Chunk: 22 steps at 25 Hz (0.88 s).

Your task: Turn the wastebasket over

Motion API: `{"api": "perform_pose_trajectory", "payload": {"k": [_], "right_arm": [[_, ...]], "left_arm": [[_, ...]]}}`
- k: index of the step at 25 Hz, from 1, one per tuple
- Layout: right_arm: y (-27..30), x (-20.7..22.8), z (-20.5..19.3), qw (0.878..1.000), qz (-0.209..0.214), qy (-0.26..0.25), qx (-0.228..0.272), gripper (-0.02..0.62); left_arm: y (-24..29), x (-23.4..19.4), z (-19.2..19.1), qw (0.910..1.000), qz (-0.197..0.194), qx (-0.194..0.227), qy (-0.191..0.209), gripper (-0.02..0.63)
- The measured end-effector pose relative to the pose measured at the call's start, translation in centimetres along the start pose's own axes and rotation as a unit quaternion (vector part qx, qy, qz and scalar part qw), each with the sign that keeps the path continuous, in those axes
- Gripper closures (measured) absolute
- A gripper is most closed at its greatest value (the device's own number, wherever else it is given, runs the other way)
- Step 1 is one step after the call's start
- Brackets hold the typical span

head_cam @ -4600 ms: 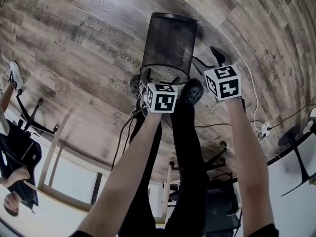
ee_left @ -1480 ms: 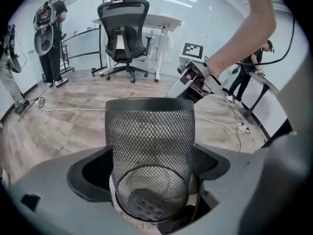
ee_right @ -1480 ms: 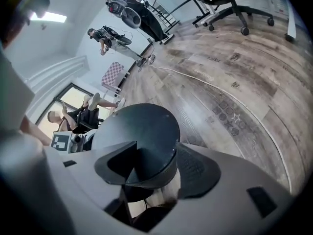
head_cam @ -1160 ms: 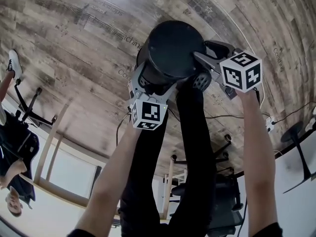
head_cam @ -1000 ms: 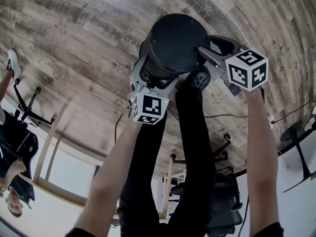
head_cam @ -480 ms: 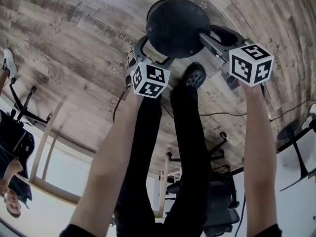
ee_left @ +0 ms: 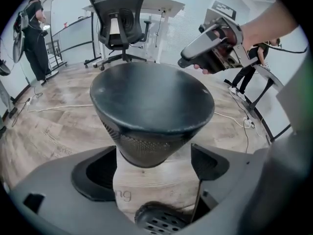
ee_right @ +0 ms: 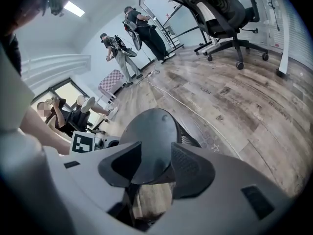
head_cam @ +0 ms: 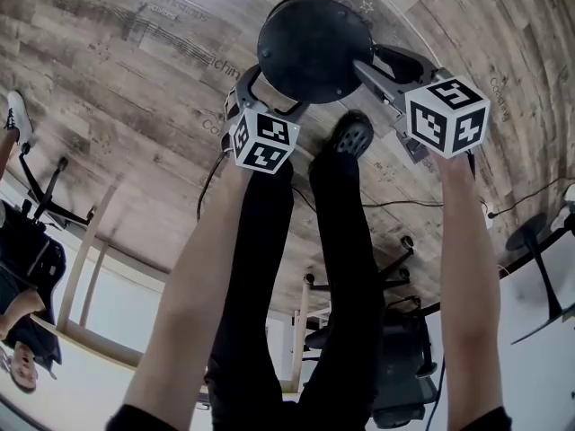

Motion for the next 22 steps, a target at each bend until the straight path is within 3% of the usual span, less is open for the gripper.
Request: {"api": "perform_pose_trajectory", "payload": {"k": [4, 9, 15, 22], "right_arm": [[-1.6, -2.3, 0.8, 1.0, 0.0, -0.024, -0.012, 0.391], [-7.0, -6.6, 3.8, 0.998, 0.011, -0.063, -0.013, 0.419], [-16.8, -13.2, 9.0, 0.994, 0.014, -0.102, 0.019, 0.428], [-29.1, -20.5, 11.7, 0.987, -0.023, -0.142, 0.072, 0.463]], "left_arm": [[-2.2, -0.2, -1.5, 0.9991, -0.011, -0.042, -0.002, 0.112], [-9.7, 0.2, 0.3, 0.9994, -0.017, -0.032, 0.001, 0.112], [-20.8, 1.9, 7.2, 0.9985, -0.003, 0.046, -0.03, 0.114], [-33.6, 6.8, 16.2, 0.9855, -0.006, 0.156, -0.068, 0.114]]}}
Point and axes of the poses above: the fingertips, and each gripper's own axes: y forward along the fingers, x to its right, z out of its top, the point moved 9 cm from there along -y, backward along the fingers, and after that the axes turned 2 degrees about -x, right-handed, at the moved point
